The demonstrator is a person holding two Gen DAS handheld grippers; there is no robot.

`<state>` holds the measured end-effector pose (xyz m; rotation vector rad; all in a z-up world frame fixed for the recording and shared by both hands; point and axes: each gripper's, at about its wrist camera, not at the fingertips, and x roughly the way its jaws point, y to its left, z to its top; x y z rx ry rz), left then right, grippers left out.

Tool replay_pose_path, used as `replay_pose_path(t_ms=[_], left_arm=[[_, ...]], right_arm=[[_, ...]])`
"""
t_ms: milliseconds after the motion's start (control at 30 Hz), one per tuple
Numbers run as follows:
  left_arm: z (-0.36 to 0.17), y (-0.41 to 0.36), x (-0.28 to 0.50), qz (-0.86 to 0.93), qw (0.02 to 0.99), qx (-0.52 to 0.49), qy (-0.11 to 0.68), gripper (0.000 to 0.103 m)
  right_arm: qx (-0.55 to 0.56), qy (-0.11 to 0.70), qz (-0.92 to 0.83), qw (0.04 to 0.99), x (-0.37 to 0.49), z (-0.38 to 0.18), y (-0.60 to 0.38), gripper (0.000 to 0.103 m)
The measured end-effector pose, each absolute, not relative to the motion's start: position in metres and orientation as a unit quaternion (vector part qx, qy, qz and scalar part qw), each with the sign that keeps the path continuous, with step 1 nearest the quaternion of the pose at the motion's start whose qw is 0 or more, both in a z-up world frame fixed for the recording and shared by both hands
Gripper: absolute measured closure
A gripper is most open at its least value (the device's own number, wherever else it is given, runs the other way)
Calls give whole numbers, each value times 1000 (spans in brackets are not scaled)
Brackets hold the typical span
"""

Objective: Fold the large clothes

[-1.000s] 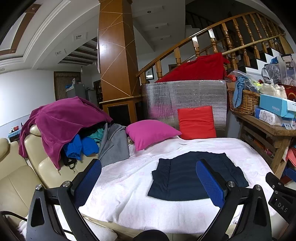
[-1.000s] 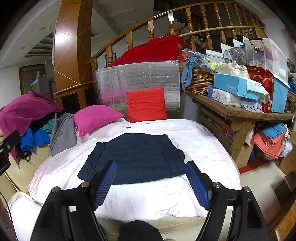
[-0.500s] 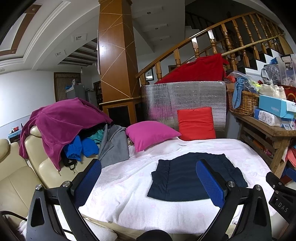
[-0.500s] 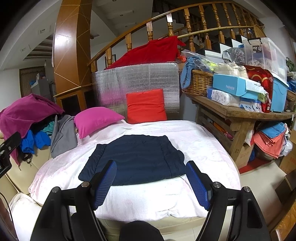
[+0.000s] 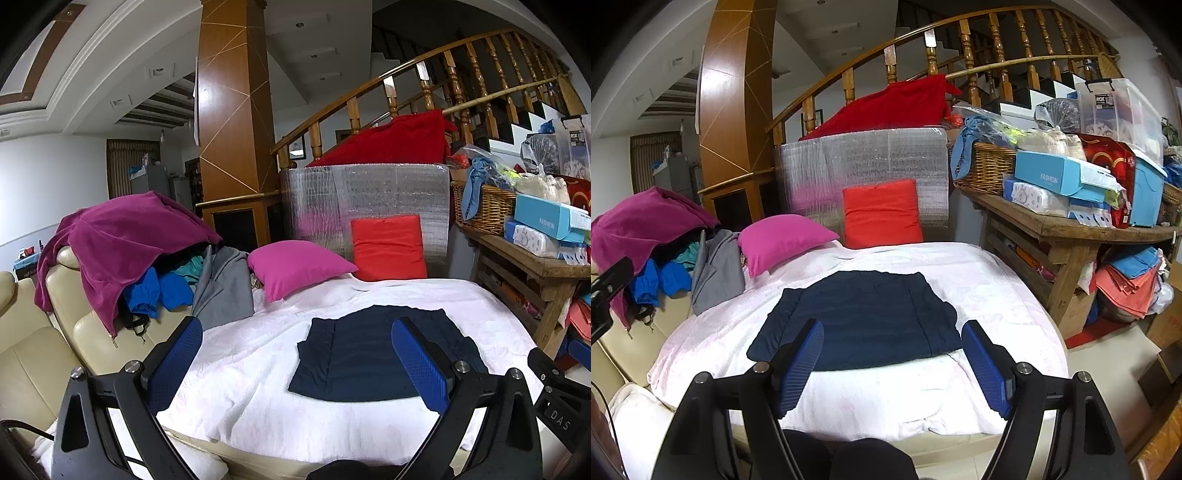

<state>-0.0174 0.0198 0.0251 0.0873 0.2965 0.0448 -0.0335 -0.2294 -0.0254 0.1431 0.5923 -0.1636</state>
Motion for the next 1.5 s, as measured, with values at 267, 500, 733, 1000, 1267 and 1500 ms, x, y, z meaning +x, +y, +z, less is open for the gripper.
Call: replay_pose_path(t_ms=[267, 500, 733, 1000, 1267, 1500], left_arm=[[20, 16, -18, 18, 987, 47, 150, 1], [15, 17, -4, 18, 985, 45, 164, 1], [12, 21, 19, 18, 983, 44, 180, 1], [10, 27, 54, 25, 981, 40, 188, 1], [-2, 32, 89, 14, 978, 35, 205, 1], [-11, 42, 115, 11, 975, 27, 220, 1]], right_arm=[[70, 294, -85, 949, -34, -30, -234, 23], [63, 309, -83, 945, -21, -40, -229, 23], [55, 316, -88, 943, 2, -40, -224, 23], [40, 321, -89, 942, 44, -42, -211, 23], [26, 334, -98, 937, 79, -54, -200, 23], [15, 348, -102, 932, 103, -67, -187, 23]])
